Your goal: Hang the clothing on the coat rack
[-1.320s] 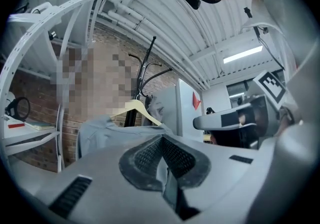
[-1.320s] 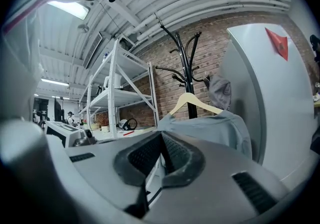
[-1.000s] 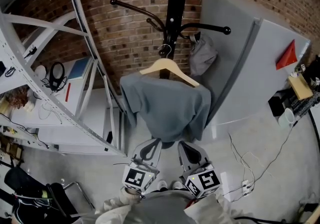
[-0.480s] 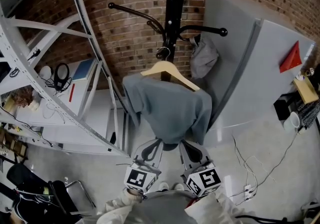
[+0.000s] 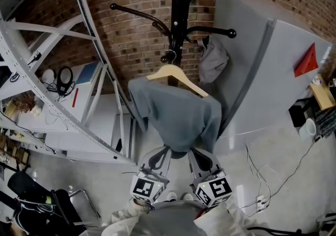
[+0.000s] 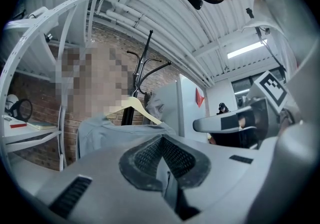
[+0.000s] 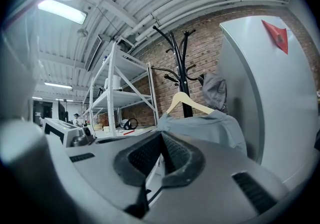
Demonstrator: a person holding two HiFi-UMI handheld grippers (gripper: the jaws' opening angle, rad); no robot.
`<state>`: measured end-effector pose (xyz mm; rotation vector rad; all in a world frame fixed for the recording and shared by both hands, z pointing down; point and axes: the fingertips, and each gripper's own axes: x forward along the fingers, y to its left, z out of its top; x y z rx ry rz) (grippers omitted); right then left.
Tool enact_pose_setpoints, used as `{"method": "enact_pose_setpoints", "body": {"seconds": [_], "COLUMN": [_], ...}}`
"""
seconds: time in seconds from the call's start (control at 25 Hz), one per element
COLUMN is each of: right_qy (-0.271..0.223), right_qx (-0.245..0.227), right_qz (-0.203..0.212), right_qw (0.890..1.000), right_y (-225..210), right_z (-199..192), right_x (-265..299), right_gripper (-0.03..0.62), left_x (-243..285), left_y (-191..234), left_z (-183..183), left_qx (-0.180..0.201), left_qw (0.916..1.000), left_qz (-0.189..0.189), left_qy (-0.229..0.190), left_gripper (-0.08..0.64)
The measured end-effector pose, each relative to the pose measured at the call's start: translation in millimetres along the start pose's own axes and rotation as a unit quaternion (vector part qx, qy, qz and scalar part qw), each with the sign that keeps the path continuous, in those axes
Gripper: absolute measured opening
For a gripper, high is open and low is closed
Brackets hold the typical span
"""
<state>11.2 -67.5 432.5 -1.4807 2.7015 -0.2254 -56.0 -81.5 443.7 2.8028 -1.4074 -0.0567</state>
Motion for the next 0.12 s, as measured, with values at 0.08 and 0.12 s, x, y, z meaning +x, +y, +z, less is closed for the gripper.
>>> {"method": "enact_pose_setpoints", "body": {"seconds": [0.08, 0.12], "right_qy": [0.000, 0.000], "right_qx": [0.001, 0.001], "right_qz": [-0.001, -0.001], "right_qw": [1.000, 1.000], "right_y": [-3.3, -4.8], "right_z": [-0.9, -1.2], "right_x": [-0.7, -1.0], "right_gripper": [0.023, 0.023], "left_x": [2.2, 3.3], "left_y": [-1.6, -2.4], "left_z": [-3.9, -6.5], "left_qx": [0.000, 0.000], "left_qw": [1.0000, 1.0000], "left_qz": [-0.002, -0.004], "left_qy": [0.000, 0.000], "left_gripper": [0.008, 0.008]}}
